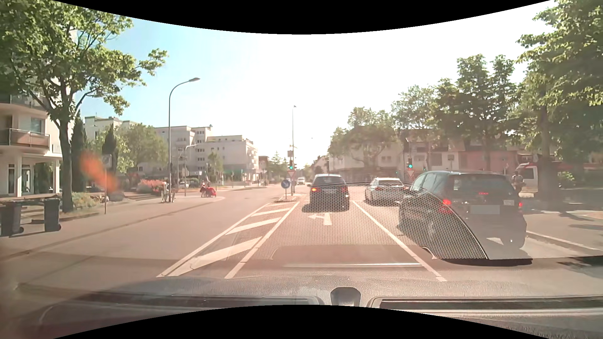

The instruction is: Follow the waypoints while adhering to traffic rules and regulations

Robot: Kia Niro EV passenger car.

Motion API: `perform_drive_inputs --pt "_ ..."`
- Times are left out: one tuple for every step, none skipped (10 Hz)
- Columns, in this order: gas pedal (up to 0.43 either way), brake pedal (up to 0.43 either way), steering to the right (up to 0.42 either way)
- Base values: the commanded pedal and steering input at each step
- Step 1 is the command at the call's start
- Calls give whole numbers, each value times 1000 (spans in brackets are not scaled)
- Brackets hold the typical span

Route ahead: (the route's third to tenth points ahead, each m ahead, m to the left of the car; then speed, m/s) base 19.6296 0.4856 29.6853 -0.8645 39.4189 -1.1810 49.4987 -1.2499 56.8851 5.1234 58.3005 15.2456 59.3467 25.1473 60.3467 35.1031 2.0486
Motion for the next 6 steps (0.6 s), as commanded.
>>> perform_drive_inputs --pt "138 0 -4" --pt "130 0 -4" --pt "130 0 -4" --pt "130 0 -4" --pt "130 0 -4" --pt "130 0 -4"
